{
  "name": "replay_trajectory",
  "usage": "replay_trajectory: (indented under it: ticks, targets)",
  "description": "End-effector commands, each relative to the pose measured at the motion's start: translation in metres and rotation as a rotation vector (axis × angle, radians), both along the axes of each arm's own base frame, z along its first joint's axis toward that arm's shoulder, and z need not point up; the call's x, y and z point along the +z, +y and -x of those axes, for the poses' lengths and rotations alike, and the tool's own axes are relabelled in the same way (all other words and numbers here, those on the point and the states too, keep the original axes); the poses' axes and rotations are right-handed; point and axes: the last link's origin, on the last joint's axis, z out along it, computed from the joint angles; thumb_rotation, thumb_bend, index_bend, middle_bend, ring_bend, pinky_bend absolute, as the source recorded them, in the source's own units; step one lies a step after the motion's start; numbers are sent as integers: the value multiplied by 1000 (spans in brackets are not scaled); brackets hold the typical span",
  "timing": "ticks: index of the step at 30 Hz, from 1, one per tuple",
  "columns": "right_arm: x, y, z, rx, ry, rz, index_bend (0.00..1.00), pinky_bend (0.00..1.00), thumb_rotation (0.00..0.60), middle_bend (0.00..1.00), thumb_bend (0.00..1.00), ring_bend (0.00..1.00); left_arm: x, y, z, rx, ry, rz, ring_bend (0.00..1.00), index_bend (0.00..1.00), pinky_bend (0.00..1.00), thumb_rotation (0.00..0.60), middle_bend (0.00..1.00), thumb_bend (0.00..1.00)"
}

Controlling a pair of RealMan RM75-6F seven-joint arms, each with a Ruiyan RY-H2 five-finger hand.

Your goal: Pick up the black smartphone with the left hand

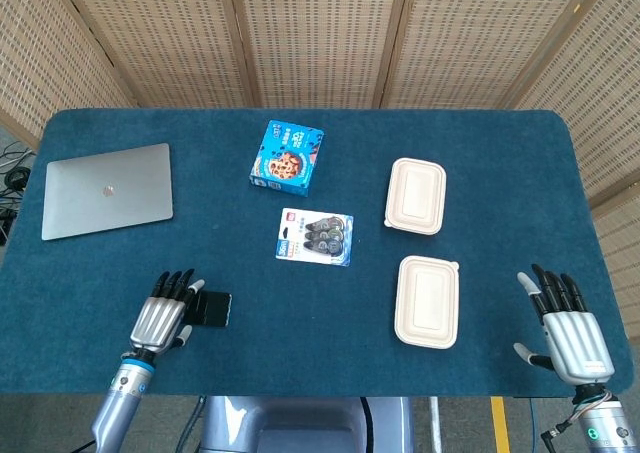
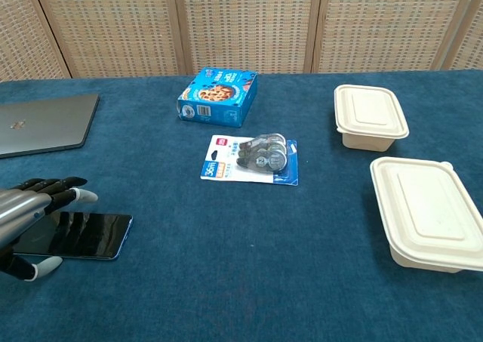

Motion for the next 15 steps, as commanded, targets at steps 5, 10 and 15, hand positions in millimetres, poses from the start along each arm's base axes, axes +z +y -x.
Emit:
replay_trajectory:
  ticks: [5,10,15]
  targets:
    - [1,0,0,0,-1,2,12,0,600,0,53,0,-6,0,4,17,5,10,0,141,0,600,0,356]
    - [0,0,0,1,-1,1,11,0,600,0,53,0,-7,3,6,24,3,3,0,147,0,600,0,357]
    - [-1,0,0,0,2,-2,11,0,600,0,53,0,-7,7,5,19,-3,-11,0,216,0,600,0,373]
